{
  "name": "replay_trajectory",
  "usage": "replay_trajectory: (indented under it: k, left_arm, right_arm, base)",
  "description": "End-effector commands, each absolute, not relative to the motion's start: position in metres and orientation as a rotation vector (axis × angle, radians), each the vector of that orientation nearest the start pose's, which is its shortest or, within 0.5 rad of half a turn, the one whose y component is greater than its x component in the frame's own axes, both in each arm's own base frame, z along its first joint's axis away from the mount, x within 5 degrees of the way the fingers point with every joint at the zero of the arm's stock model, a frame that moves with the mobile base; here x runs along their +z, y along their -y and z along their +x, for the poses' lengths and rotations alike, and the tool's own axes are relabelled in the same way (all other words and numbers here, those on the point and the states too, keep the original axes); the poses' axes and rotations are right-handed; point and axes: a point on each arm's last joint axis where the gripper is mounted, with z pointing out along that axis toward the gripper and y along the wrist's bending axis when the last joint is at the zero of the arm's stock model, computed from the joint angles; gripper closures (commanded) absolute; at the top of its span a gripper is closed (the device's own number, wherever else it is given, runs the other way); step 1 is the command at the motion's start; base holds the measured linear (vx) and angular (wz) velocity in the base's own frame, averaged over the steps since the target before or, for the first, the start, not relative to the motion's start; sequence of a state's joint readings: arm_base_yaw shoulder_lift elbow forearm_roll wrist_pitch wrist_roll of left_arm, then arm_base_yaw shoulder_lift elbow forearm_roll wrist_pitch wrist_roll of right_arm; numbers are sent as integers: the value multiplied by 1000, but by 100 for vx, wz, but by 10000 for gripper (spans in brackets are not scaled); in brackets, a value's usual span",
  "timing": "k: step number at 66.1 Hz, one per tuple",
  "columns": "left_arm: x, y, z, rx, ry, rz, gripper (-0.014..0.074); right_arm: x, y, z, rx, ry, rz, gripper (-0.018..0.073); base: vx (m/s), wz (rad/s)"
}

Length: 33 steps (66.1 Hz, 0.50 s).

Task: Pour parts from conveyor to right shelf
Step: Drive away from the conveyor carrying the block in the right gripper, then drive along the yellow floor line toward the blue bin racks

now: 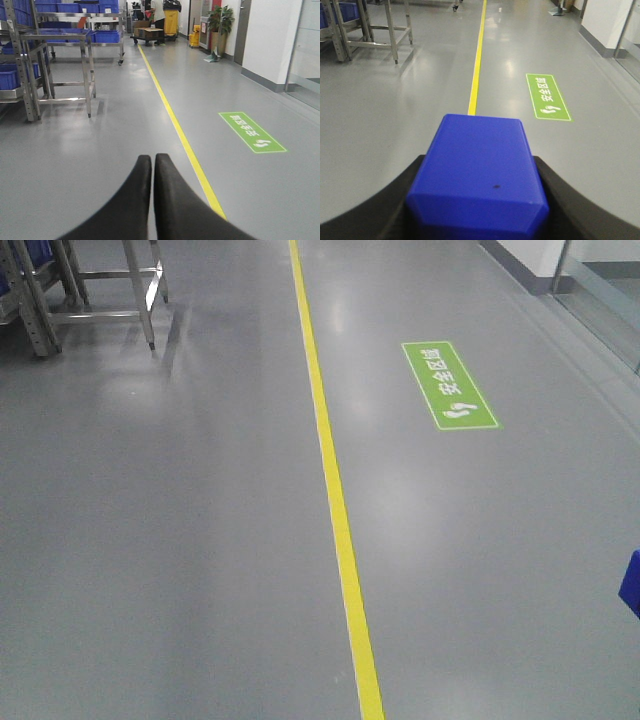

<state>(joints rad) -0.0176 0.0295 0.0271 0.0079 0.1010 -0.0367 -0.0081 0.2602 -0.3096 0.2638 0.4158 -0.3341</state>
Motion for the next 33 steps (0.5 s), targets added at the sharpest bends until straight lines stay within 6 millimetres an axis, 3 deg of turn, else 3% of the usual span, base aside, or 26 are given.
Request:
replay_trajectory:
  k: [1, 33]
  left_arm:
    - [206, 2, 60, -55, -1559, -16, 602]
    - [206, 2, 60, -55, -1559, -16, 602]
  right_arm:
    - [280, -7, 71, 10, -1741, -124, 564]
    - [280, -7, 71, 10, -1742, -124, 564]
  base:
    - [62, 16]
    - [65, 8]
